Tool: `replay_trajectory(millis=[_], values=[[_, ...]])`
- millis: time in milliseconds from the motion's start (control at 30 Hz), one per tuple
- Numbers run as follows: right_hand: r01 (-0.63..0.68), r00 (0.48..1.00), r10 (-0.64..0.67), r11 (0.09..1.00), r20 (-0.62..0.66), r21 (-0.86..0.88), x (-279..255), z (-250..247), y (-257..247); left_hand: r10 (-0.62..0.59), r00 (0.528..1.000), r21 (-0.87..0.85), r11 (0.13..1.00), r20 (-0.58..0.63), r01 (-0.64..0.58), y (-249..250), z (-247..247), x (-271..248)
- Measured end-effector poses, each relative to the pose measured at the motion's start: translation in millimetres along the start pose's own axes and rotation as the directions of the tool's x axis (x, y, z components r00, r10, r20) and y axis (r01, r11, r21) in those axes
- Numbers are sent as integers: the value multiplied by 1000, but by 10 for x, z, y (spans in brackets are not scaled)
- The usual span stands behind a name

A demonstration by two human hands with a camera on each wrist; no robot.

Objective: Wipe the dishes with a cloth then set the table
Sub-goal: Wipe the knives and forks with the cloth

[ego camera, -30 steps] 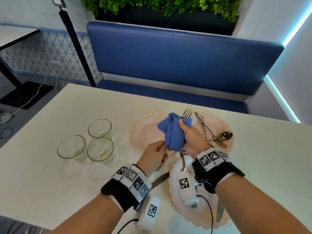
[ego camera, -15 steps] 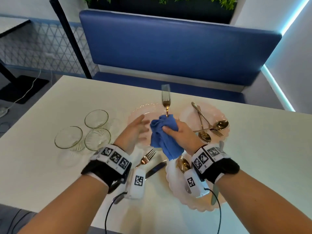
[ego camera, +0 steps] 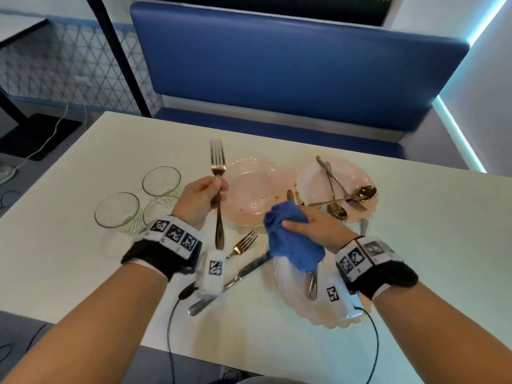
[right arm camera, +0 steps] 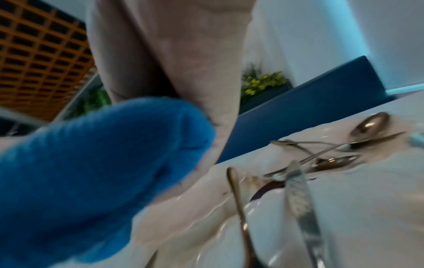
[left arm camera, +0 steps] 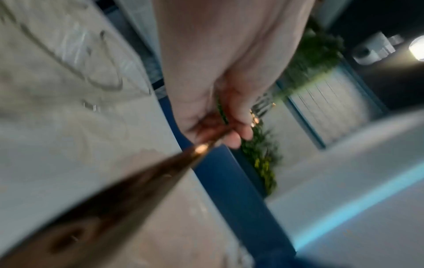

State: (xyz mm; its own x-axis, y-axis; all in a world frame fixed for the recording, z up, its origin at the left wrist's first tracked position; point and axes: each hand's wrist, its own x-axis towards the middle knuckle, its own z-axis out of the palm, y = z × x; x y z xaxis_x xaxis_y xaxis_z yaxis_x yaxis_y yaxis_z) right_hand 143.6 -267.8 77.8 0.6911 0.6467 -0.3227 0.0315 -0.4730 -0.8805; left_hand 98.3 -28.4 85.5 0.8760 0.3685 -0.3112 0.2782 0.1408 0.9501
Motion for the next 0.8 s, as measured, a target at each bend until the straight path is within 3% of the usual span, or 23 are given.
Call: replay_trajectory(millis=[33,100,167,267,433,533,633,700,767,800], values=[[-32,997,39,995,-70,98,-24,-100,3,-17,996,196,981,87,0,-66,-58,-55],[-45,982,87,970,-170,239,-33,-286,-9,-85,970,582,810,228,-66,-319,-113,-161],[-14,967,88,955,-240,295,-25,-403,-53,-141,941,747,648,309,-148,-582,-120,-232],[36,949,90,923,-304,384,3,-491,-73,-165,928,799,572,333,-184,-852,-91,-268],[50,927,178,813,-329,580,15,-498,-61,-66,968,818,550,241,-167,-1031,18,-282],[53,927,187,792,-325,608,-21,-501,-68,-78,960,844,499,269,-196,-983,61,-269],[52,926,196,781,-323,622,-63,-528,-55,-10,989,863,491,148,-124,-859,128,-177],[68,925,196,759,-326,647,-95,-556,-48,-23,999,829,557,-38,44,-785,165,-17],[83,927,192,731,-322,677,-130,-581,-42,-154,958,693,663,-243,282,-684,210,119],[87,928,192,721,-319,687,-150,-589,-40,-226,934,635,687,-275,353,-653,237,171]])
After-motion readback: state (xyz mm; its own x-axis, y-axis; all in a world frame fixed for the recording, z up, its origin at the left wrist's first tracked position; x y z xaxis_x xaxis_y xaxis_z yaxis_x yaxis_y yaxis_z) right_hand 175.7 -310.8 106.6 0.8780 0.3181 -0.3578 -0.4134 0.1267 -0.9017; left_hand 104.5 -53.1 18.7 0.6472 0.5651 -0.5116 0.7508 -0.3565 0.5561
